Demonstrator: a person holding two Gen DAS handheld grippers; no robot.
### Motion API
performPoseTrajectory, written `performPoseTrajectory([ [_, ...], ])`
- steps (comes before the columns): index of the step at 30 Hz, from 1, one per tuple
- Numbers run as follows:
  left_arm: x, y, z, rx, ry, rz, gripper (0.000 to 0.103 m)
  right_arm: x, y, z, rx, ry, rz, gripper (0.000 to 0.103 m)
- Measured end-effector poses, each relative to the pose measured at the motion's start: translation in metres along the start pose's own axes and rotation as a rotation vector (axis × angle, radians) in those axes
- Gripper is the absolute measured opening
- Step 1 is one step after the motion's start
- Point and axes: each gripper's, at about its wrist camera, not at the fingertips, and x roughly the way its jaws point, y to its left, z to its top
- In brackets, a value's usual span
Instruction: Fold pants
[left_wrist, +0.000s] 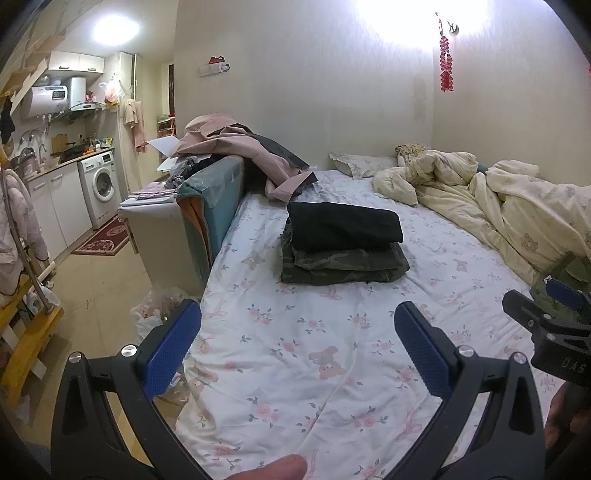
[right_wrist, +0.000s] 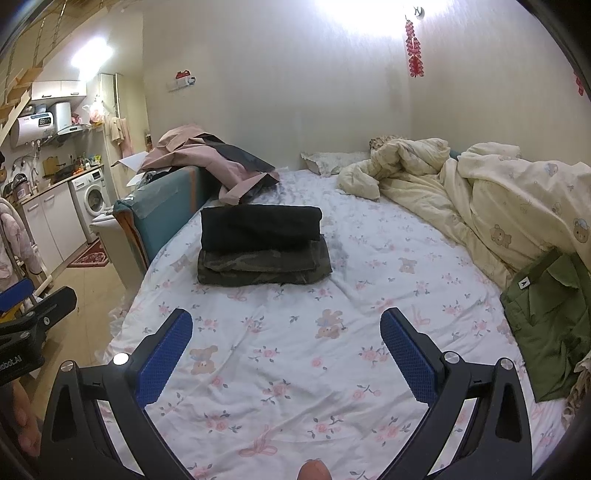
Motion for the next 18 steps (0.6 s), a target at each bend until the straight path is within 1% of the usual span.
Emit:
performPoseTrajectory([
  [14,0.0007,-0.0001,-0.0018,0.001,-0.002,0.002,0.103,0.0017,0.0005,0.0005,-0.004,-0.002,0.005,0.103],
  [18,-0.0001,0.0012,-0.0026,-0.007,0.001,-0.016,0.103,0.0015,0.0010,0.0004,0.000,-0.002,0.007,0.103],
])
